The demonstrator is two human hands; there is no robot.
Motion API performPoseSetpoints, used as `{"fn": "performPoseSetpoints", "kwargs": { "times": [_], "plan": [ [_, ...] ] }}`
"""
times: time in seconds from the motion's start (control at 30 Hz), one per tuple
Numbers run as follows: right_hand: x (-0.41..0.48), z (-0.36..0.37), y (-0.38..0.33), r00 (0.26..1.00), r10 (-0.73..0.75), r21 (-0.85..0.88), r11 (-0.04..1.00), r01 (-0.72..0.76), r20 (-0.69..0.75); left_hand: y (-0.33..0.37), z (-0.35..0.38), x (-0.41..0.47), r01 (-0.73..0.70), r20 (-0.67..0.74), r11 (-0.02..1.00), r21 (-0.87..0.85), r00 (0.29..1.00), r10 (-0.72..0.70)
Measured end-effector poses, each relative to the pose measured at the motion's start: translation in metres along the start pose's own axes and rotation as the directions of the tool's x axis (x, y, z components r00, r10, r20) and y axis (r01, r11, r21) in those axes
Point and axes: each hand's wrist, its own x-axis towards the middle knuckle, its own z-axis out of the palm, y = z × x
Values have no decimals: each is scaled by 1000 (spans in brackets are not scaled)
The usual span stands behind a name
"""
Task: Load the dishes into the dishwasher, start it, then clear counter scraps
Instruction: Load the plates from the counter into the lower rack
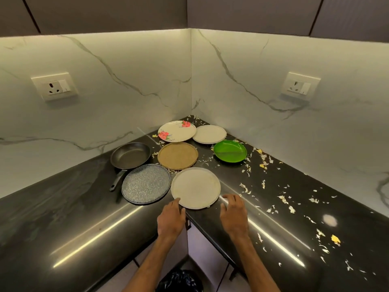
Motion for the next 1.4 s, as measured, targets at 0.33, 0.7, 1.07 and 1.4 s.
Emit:
{"fn": "performPoseSetpoints", "kwargs": {
  "times": [0.33,0.7,1.07,1.4],
  "plan": [
    [33,57,-17,856,489,336,788,-516,168,-26,29,75,380,259,884,-271,914,-313],
    [81,95,-27,705,680,272,653,-707,200,-28,54,105,579,343,752,-316,809,-478],
    [104,58,9,706,597,655,364,-662,381,18,25,143,407,263,474,-781,903,-340],
    [117,15,-7,844,275,876,-294,-382,460,82,3,133,261,259,15,-965,963,-79]
  ]
}}
